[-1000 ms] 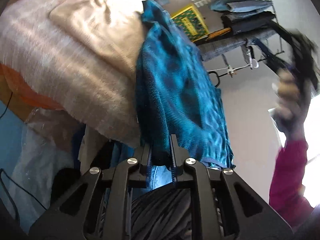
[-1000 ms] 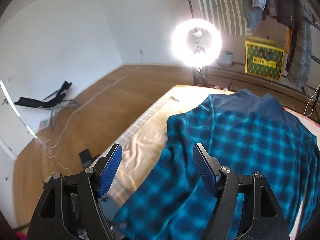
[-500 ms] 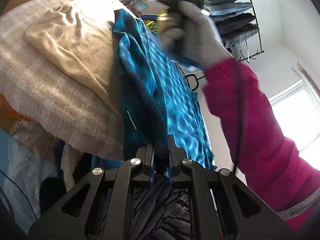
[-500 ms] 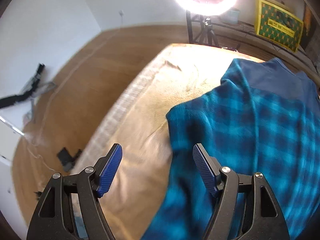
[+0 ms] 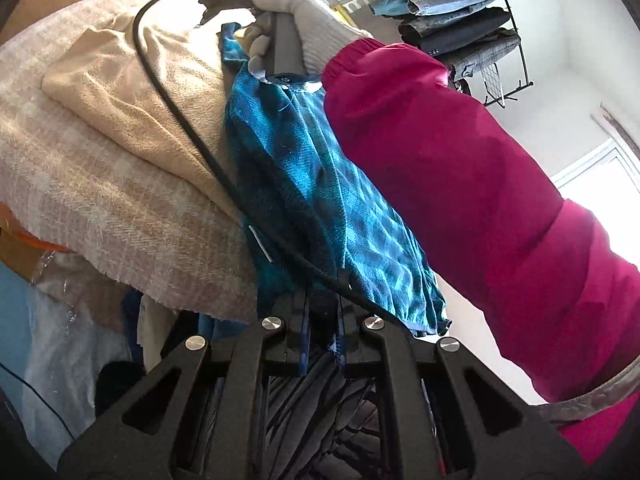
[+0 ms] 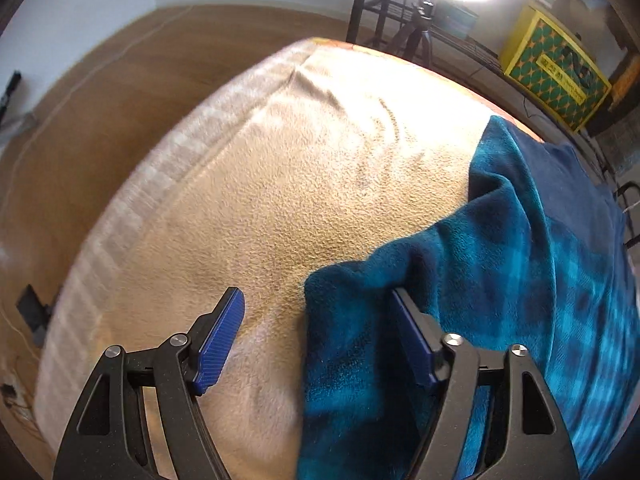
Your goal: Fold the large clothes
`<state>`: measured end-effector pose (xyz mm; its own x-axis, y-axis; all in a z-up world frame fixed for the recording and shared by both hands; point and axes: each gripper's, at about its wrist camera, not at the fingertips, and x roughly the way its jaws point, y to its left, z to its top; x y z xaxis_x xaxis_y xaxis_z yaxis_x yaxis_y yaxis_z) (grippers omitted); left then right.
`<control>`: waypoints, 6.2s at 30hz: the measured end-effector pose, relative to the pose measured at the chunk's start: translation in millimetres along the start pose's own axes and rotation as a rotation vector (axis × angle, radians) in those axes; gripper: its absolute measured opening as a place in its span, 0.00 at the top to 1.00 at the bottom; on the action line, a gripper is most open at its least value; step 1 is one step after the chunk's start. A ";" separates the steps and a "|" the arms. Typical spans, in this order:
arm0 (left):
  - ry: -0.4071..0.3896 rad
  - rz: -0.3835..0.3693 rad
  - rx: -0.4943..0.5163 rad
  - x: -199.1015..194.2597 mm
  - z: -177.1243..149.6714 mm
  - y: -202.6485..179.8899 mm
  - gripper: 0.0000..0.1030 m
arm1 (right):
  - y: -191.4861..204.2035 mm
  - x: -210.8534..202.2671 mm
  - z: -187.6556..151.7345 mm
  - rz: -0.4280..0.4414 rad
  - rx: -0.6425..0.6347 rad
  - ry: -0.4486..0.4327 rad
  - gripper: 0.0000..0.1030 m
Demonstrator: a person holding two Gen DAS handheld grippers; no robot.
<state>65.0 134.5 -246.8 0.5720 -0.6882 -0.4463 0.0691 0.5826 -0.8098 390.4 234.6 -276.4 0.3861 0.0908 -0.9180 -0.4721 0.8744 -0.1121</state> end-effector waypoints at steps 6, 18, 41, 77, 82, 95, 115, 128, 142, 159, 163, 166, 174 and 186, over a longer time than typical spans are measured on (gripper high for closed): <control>-0.009 0.011 0.009 -7.4 0.0 -0.6 0.93 | -6.3 -3.3 0.0 -0.075 -0.041 -0.015 0.82; -0.022 0.048 0.133 -17.6 -0.5 -37.0 0.93 | -89.7 -49.7 -0.7 0.313 0.210 -0.127 0.94; 0.249 0.096 0.504 69.3 -9.2 -132.2 0.93 | -292.5 -64.1 -111.2 0.455 0.595 -0.371 0.94; 0.026 0.165 0.541 -27.4 23.4 -140.0 0.80 | -323.8 -238.1 -250.4 0.298 0.568 -0.570 0.71; -0.113 0.221 0.588 -57.6 50.7 -161.9 0.80 | -319.3 -291.8 -300.3 0.286 0.574 -0.649 0.71; -0.266 0.157 0.789 -58.2 116.9 -277.5 0.80 | -328.1 -382.5 -410.4 0.082 0.578 -0.743 0.71; 0.071 0.022 0.898 125.4 70.2 -348.1 0.80 | -423.0 -318.6 -583.1 -0.117 0.856 -0.469 0.50; 0.409 -0.047 0.856 281.1 -36.3 -337.0 0.80 | -472.9 -221.9 -677.8 0.106 1.166 -0.272 0.50; 0.674 -0.040 0.951 424.6 -158.7 -346.0 0.80 | -476.3 -197.4 -680.8 0.185 1.145 -0.260 0.60; 0.768 -0.099 1.000 453.9 -204.8 -348.1 0.96 | -485.4 -228.9 -697.9 0.176 1.175 -0.379 0.52; 0.759 -0.097 1.006 447.7 -200.6 -346.7 0.96 | -480.7 -203.2 -722.5 0.310 1.273 -0.401 0.49; 0.752 -0.091 1.025 447.2 -198.6 -347.2 0.96 | -477.4 -187.0 -723.7 0.374 1.306 -0.392 0.49; 0.735 -0.120 1.020 438.7 -198.5 -353.5 0.96 | -483.9 -225.0 -702.0 0.297 1.204 -0.460 0.95; 0.772 -0.109 0.964 458.5 -212.3 -344.7 0.96 | -479.3 -199.5 -742.8 0.315 1.355 -0.522 0.49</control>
<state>129.9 -473.7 -253.1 -0.0828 -0.6370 -0.7664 0.8458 0.3618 -0.3921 -49.0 -556.6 -322.2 0.7829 0.2562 -0.5669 0.3782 0.5275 0.7607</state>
